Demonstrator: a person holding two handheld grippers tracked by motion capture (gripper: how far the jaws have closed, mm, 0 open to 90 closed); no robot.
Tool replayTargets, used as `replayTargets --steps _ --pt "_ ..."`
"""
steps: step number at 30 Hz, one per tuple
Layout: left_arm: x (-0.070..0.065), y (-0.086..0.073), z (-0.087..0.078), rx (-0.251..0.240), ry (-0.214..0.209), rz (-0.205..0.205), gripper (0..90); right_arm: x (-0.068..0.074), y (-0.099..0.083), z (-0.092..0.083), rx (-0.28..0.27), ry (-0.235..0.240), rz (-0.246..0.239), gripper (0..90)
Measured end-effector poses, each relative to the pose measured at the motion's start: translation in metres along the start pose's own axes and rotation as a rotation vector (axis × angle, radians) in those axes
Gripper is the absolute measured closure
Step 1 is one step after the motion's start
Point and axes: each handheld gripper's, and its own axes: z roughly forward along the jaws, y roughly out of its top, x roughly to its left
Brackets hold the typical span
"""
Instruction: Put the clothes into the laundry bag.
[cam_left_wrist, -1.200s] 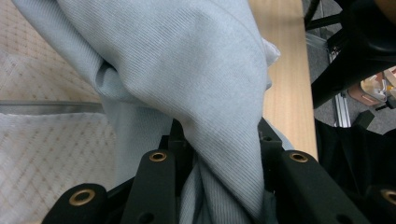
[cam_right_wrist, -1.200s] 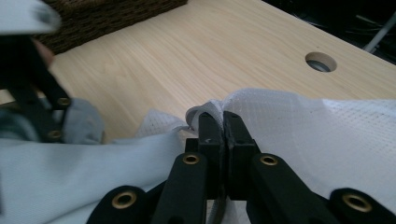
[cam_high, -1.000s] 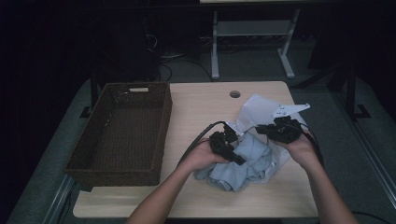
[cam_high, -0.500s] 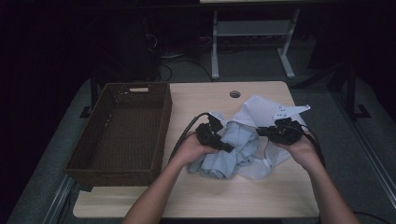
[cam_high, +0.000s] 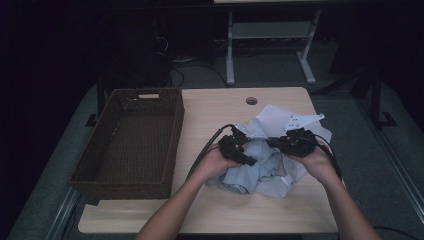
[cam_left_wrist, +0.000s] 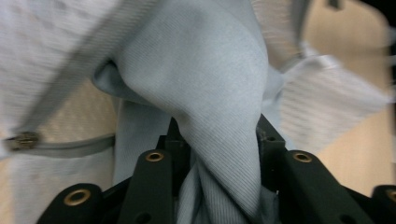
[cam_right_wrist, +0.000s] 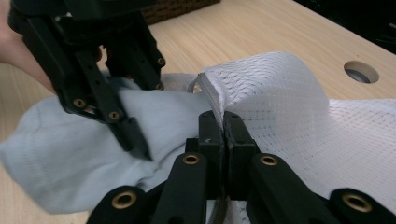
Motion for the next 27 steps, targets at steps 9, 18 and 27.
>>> replayTargets --steps 9,18,27 --pt "-0.004 -0.007 -0.011 -0.028 0.05 0.007 29.4 -0.01 -0.008 0.002 0.01 -0.029 0.024 87.2" --pt "-0.017 -0.033 -0.05 -0.071 0.143 -0.033 12.4 -0.015 -0.012 0.001 0.021 -0.049 0.038 87.2" --pt "-0.017 -0.068 -0.039 -0.009 0.16 -0.07 10.4 -0.014 -0.012 0.003 0.035 -0.054 0.035 87.2"
